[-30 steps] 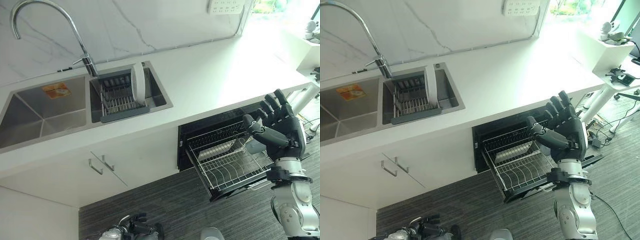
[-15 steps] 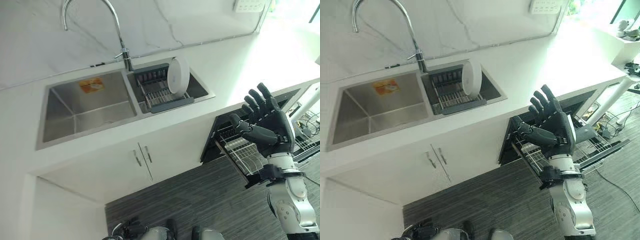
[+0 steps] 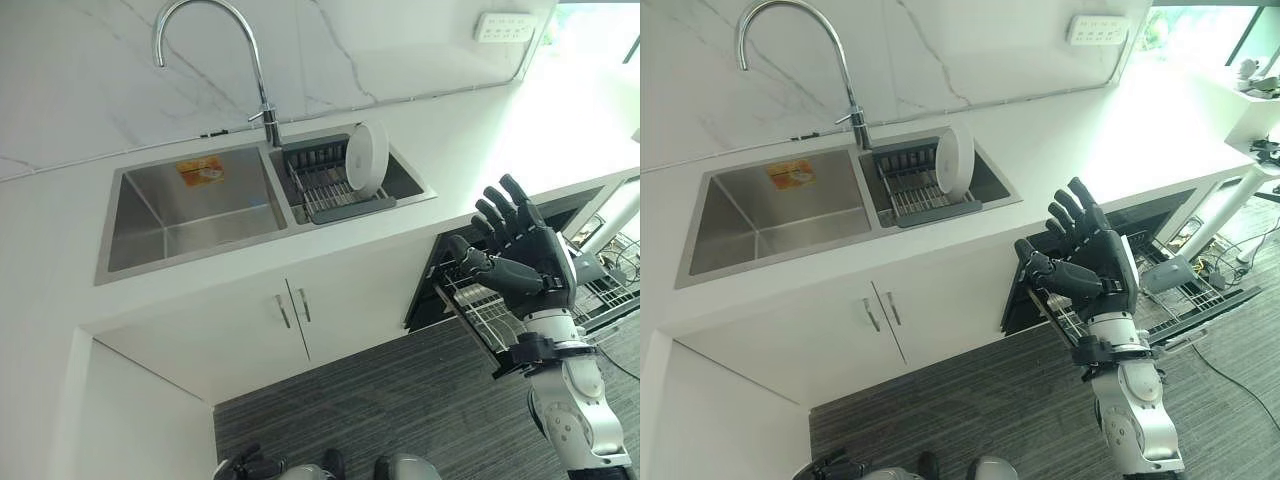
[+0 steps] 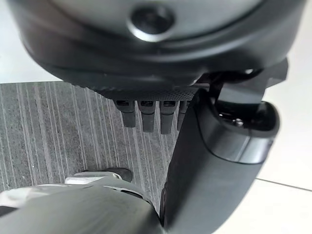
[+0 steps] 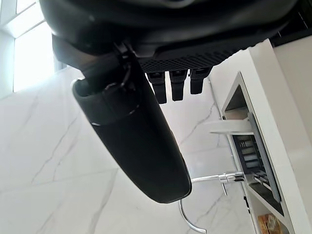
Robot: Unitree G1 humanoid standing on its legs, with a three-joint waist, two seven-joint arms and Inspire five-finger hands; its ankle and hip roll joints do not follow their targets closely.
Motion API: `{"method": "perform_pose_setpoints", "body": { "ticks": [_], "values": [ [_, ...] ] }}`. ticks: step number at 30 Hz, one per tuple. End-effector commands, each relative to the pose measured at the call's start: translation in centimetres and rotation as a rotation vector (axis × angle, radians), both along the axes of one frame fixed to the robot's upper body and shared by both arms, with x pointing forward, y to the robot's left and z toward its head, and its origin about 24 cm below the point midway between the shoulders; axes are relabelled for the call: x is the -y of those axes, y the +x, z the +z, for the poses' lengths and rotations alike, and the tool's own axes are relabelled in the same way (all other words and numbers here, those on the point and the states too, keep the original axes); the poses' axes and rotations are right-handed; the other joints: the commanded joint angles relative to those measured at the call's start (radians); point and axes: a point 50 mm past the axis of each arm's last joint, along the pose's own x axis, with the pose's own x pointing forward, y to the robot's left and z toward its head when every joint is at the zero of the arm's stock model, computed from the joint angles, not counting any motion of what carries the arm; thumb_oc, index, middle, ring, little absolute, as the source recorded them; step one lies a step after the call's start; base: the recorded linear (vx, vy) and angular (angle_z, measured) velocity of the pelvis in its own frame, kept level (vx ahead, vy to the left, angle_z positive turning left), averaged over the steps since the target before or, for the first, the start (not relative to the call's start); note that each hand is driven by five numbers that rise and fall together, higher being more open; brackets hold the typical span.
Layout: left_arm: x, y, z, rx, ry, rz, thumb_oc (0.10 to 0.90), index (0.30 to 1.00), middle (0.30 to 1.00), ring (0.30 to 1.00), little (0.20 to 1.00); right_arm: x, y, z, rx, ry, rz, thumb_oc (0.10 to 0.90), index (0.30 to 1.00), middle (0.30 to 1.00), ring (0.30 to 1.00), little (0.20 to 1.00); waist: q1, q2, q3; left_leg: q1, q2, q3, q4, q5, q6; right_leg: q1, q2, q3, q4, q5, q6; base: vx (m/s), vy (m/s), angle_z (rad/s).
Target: Place the dishes in the dishwasher.
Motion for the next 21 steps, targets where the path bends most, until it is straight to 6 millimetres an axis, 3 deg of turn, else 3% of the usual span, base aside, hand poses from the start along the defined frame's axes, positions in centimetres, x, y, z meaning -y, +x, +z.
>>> {"method": "perform_pose_setpoints", "body": {
  "ticks": [1, 6, 9, 12, 13, 14, 16, 18, 19, 20, 21],
  "values": [
    [0.4, -2.1, -0.7, -0.099, 0.029, -0.044, 0.800, 0.900, 0.900, 0.900, 0.900, 0.3, 0.1, 6.1, 0.326, -0.020, -0.032, 0.800, 0.900, 0.900, 0.900, 0.900, 0.031, 0.033, 0.033, -0.062, 0.043, -0.070, 0.083, -0.113, -0.063, 0.151, 0.079, 0.008, -0.194, 0.009, 0.070, 0.17, 0.098, 0.08],
    [0.5, -3.8, -1.1, -0.142, 0.027, -0.022, 0.800, 0.900, 0.900, 0.900, 0.900, -0.3, 0.2, 6.0, 0.312, -0.033, -0.024, 0.800, 0.900, 0.900, 0.900, 0.900, 0.055, 0.058, 0.032, -0.204, 0.036, -0.058, 0.083, -0.031, -0.088, 0.195, 0.114, 0.037, -0.194, -0.030, 0.066, 0.22, 0.112, -0.05],
    [0.5, -5.0, -1.3, -0.167, 0.014, 0.030, 0.800, 0.900, 0.900, 0.900, 0.900, -0.8, 0.5, 5.9, 0.300, -0.035, 0.018, 0.800, 0.900, 0.900, 0.900, 0.900, 0.063, 0.054, 0.022, -0.191, 0.029, -0.037, 0.083, -0.044, -0.057, 0.214, 0.113, 0.046, -0.194, -0.046, 0.071, 0.27, 0.175, -0.38],
    [0.3, -5.4, -1.3, -0.176, 0.017, 0.070, 0.800, 0.900, 0.900, 0.900, 0.900, -1.2, 0.6, 5.9, 0.313, -0.026, 0.050, 0.800, 0.900, 0.900, 0.900, 0.900, 0.068, 0.045, 0.008, -0.144, 0.030, -0.029, 0.083, -0.092, -0.023, 0.241, 0.094, 0.013, -0.194, -0.052, 0.081, 0.24, 0.115, -1.00],
    [-0.1, -4.7, -1.2, -0.160, 0.041, 0.062, 0.800, 0.900, 0.900, 0.900, 0.900, -1.5, 0.7, 5.9, 0.320, 0.000, 0.059, 0.800, 0.900, 0.900, 0.900, 0.900, 0.065, 0.033, 0.001, -0.108, 0.024, -0.005, 0.083, -0.123, 0.008, 0.296, 0.082, -0.032, -0.194, 0.038, 0.102, 0.38, 0.202, -0.87],
    [-0.3, -3.9, -1.1, -0.142, 0.047, 0.063, 0.800, 0.900, 0.900, 0.900, 0.900, -1.9, 0.9, 5.9, 0.320, 0.012, 0.073, 0.800, 0.900, 0.900, 0.900, 0.900, 0.050, 0.048, 0.007, -0.085, 0.027, -0.016, 0.083, -0.142, 0.032, 0.265, 0.096, -0.045, -0.102, 0.149, 0.126, 0.36, 0.215, -0.69],
    [-0.4, -3.4, -0.9, -0.125, 0.047, 0.071, 0.800, 0.900, 0.900, 0.900, 0.900, -2.3, 0.8, 5.6, 0.315, 0.003, 0.093, 0.800, 0.900, 0.900, 0.900, 0.900, 0.036, 0.063, 0.023, -0.053, 0.024, -0.038, 0.083, -0.158, 0.041, 0.162, 0.081, -0.055, 0.026, 0.166, 0.138, 0.16, 0.105, -0.26],
    [-0.5, -2.8, -0.8, -0.118, 0.054, 0.053, 0.800, 0.900, 0.900, 0.900, 0.900, -2.0, 0.6, 5.5, 0.325, 0.009, 0.082, 0.800, 0.900, 0.900, 0.900, 0.900, 0.025, 0.077, 0.037, -0.016, 0.037, -0.052, 0.083, -0.177, 0.035, 0.094, 0.027, -0.089, -0.040, 0.153, 0.133, 0.13, -0.053, 0.11],
    [-0.8, -2.5, -0.7, -0.112, 0.062, 0.047, 0.800, 0.900, 0.900, 0.900, 0.900, -1.5, 0.5, 5.6, 0.339, 0.018, 0.071, 0.800, 0.900, 0.900, 0.900, 0.900, 0.019, 0.078, 0.047, 0.003, 0.044, -0.057, 0.083, -0.195, 0.032, 0.064, -0.011, -0.095, -0.097, 0.181, 0.136, 0.13, -0.198, 0.61],
    [-1.1, -2.3, -0.6, -0.113, 0.069, 0.050, 0.800, 0.900, 0.900, 0.900, 0.900, -1.1, 0.5, 5.8, 0.350, 0.022, 0.065, 0.800, 0.900, 0.900, 0.900, 0.900, 0.010, 0.077, 0.058, 0.030, 0.047, -0.077, 0.083, -0.219, 0.026, 0.036, -0.057, -0.076, -0.194, 0.228, 0.149, 0.14, -0.278, 0.77],
    [-1.1, -2.4, -0.6, -0.117, 0.071, 0.053, 0.800, 0.900, 0.900, 0.900, 0.900, -1.0, 0.4, 5.8, 0.348, 0.019, 0.069, 0.800, 0.900, 0.900, 0.900, 0.900, 0.004, 0.066, 0.061, 0.047, 0.037, -0.097, 0.083, -0.235, 0.018, -0.008, -0.098, -0.030, -0.194, 0.224, 0.164, 0.17, -0.292, 0.50]
  ]
}}
